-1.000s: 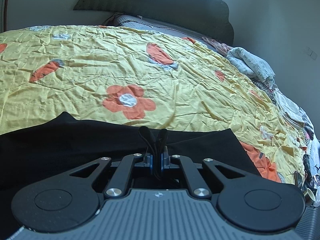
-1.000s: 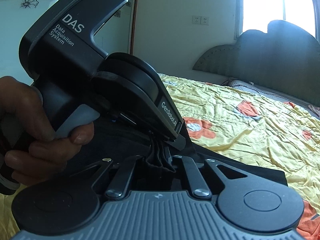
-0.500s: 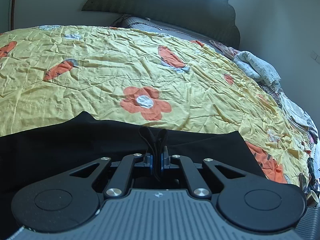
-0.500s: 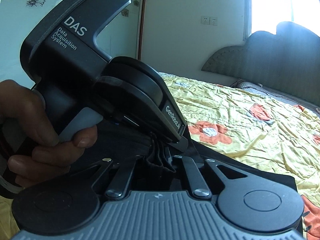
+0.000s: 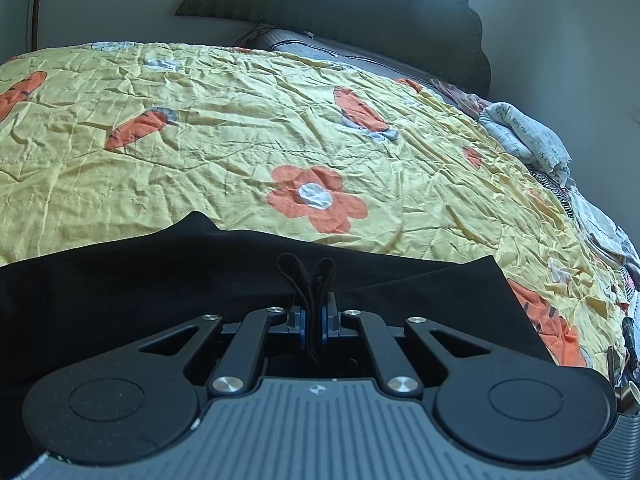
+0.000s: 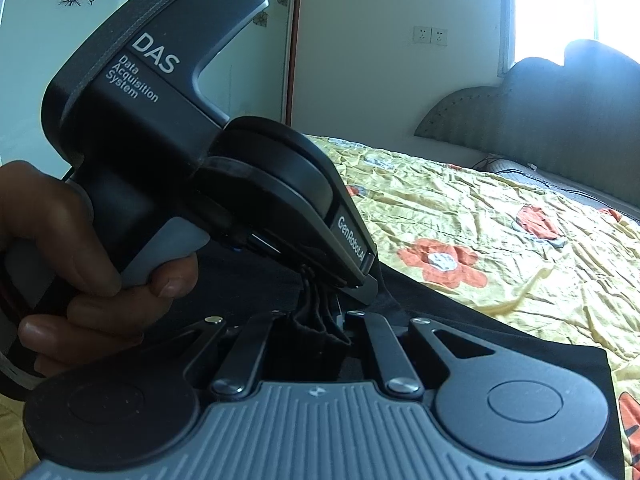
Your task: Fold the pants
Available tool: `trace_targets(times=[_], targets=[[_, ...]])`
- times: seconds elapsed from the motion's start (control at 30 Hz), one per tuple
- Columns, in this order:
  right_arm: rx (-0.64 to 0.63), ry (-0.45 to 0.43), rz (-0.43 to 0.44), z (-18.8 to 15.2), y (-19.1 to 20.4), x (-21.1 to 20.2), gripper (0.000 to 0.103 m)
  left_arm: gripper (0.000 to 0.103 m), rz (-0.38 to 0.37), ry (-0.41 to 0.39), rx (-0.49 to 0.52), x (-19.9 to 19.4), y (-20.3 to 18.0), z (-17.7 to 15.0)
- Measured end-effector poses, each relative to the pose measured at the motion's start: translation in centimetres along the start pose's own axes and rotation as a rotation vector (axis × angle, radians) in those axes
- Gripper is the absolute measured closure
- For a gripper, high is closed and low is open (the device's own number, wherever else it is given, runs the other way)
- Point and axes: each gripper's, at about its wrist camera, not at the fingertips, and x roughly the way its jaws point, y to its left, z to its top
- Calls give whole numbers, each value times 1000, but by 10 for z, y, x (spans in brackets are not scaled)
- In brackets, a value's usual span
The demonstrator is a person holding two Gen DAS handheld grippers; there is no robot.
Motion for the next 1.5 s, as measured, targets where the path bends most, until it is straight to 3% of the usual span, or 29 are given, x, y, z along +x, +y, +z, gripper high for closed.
trace_targets(times=[0.67,0.77,1.03,1.07,1.17,1.23,1.33,1.4,1.43,1.5], targets=[[30,41,12,16,0,-9,93,96,-24,35,-69,11,23,-4],[39,46,4,23,1,-14,93,79,-11,17,-73,8,25,-3],[76,73,51,35,-3,-50,92,74,16,-21,-79,4,33,-1],[89,78,65,36,-5,-53,90,74,28,-27,-72,4,33,-1],[127,65,98,38,-10,-60,75,90,40,-24,-68,7,34,-1],[105,37,79,40,-8,-60,75,96,27,-18,-81,8,35,-1],[43,50,63,44,4,-53,75,97,9,-10,-115,6,39,-1],[22,61,81,45,13,-53,75,91,2,-10,-149,0,47,0],[14,56,89,46,16,-56,75,82,-3,-4,-171,-3,51,1],[-13,61,87,46,23,-62,75,78,-13,17,-213,-7,60,3]])
